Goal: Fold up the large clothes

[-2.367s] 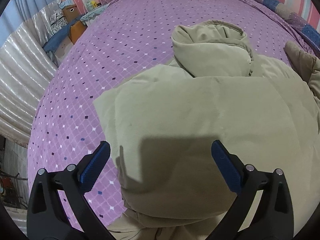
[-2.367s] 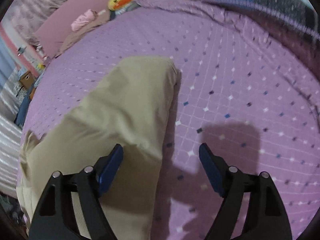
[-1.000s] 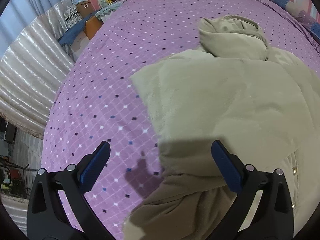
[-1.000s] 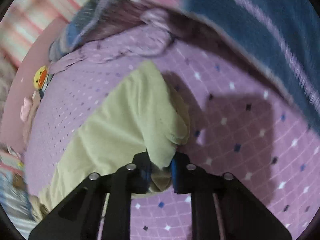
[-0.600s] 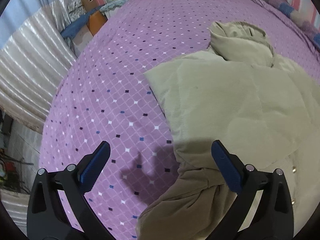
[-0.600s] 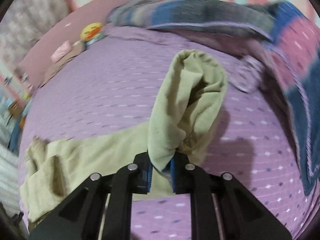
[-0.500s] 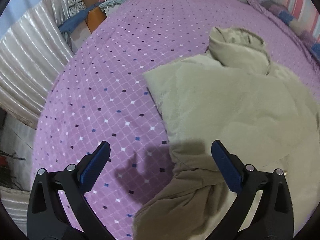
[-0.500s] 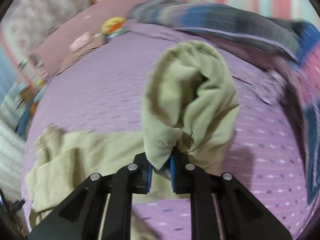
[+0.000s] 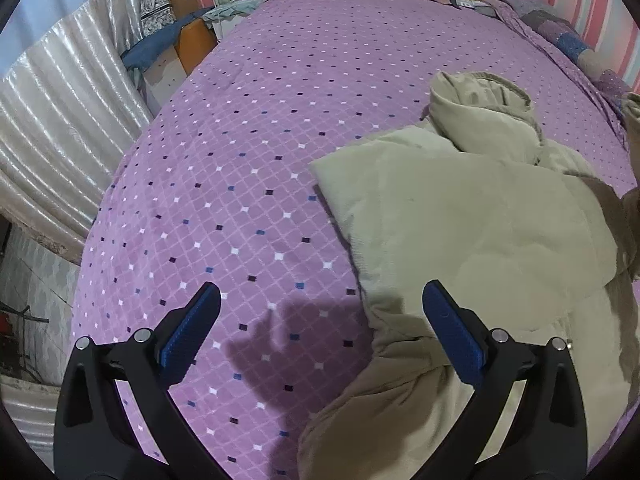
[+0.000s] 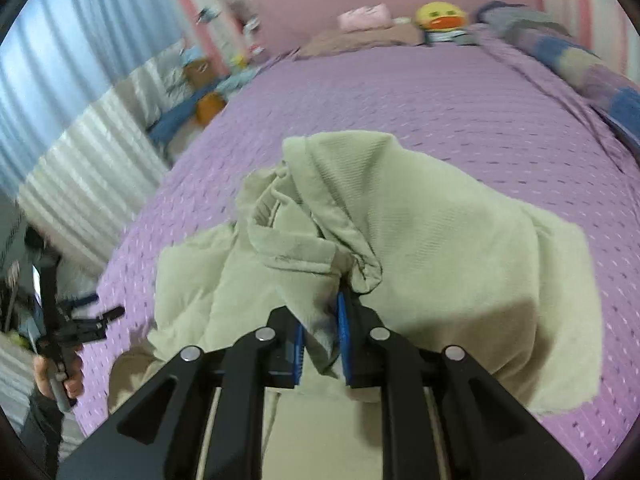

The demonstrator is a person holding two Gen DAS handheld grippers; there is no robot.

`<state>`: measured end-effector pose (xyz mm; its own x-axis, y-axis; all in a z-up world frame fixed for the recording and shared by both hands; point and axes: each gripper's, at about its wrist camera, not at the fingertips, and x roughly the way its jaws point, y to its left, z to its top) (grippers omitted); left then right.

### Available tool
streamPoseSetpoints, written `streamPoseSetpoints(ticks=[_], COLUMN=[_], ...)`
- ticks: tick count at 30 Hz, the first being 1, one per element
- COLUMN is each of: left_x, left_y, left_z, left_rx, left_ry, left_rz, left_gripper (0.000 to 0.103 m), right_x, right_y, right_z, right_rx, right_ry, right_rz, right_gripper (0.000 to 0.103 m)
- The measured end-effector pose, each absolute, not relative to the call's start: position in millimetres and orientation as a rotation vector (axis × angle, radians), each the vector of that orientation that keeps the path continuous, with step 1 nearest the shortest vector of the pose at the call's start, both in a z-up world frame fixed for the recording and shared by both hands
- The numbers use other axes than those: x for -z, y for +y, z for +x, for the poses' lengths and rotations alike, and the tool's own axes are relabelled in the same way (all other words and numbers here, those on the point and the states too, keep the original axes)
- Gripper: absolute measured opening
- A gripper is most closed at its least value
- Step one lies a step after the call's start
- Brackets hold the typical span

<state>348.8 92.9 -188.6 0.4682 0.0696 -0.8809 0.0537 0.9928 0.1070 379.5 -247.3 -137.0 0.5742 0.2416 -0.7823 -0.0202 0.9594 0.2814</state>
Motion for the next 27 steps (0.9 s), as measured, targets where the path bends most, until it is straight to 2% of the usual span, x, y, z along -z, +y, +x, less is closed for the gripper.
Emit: streamPoseSetpoints(ticks=[5,9,12,13,14,15,17,19,27], left_x=[203,217,223,224,225,224,222,219,200], left_y=[97,92,84,82,80,77,73,68,28], left_z=[348,351,352,352,351,350,347,343,332], left_rx=[-0.021,-0.021,-0.011,-0.011,-0.010,-0.005,0.002,0.005,0.075], left_ry=[1.108,1.135,1.142,1.143,1.144,1.144,1.141,1.135,1.099], left_rz=[0.136,0.159,0.164,0.165,0.167,0.169,0.176,0.199,0.258], left_gripper=[0.100,0.100,0.100,0.100,0.100,0.100,0.100,0.100,0.100], right_x=[199,224,220,219,217,216,207,195,154], right_y=[-221,-204,-197,-193,-184,-178,-168,-165,-250], right_z=[398,390,390,388,388,385,374,358,290], right_rx=[-0.081,-0.054,-0.050,-0.059,-0.067,-0.069,-0.090,-0.128,0.000], right_ry=[1.114,1.158,1.169,1.180,1.188,1.191,1.189,1.175,1.115], right_rz=[0.165,0.020,-0.094,-0.130,-0.165,-0.205,-0.271,-0.294,-0.263], right_gripper=[0.015,0.018,0.029,0.042,0.048,0.050,0.063,0.068,0.071])
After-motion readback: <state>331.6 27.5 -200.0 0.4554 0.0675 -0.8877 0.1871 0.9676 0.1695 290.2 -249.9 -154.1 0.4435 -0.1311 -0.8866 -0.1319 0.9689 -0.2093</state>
